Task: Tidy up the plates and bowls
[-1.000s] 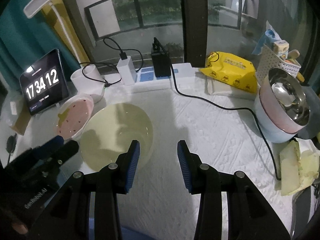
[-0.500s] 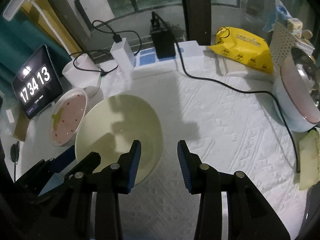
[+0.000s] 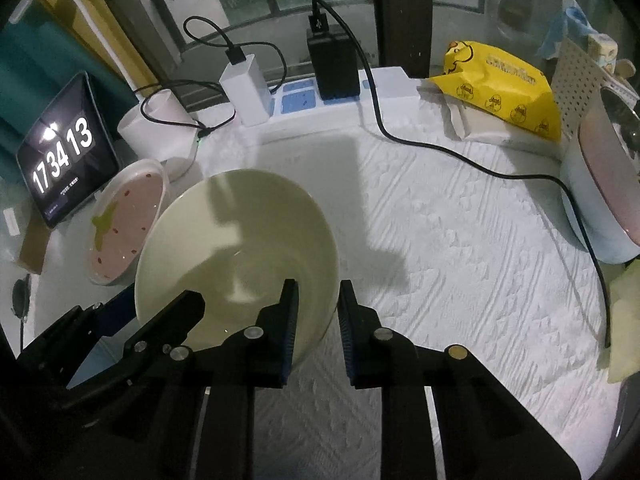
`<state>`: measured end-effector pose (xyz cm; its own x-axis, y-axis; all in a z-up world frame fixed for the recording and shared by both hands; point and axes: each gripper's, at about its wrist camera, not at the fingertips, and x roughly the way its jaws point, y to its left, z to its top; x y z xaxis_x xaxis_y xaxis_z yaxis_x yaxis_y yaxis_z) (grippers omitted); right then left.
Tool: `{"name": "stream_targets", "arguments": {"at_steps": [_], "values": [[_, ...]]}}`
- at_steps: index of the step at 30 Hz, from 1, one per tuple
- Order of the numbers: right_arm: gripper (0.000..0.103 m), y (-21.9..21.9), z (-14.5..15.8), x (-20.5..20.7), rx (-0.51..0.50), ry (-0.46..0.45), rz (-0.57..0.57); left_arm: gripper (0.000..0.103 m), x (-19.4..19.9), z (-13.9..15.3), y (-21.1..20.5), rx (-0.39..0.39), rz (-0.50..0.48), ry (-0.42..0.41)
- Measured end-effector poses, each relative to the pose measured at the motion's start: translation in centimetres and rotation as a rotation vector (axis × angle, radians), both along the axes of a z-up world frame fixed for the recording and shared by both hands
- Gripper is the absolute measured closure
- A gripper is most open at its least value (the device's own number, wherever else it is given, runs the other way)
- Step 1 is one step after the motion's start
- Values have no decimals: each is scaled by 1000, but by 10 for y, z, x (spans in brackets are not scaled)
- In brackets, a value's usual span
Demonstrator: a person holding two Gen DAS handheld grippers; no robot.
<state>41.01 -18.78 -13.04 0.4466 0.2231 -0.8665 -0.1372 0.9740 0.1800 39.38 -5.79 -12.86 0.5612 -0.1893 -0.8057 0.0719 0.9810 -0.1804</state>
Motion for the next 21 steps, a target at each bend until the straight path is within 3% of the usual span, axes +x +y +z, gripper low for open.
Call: {"name": "stream_targets", "arguments": {"at_steps": [12,21], "values": [[87,0,9,-11,-14,-51,-11,69,-7,4,-3,29,-4,-27],[87,3,32,-27,-12,-111,-6,69,-21,27,-2,62,-2,-103]]}}
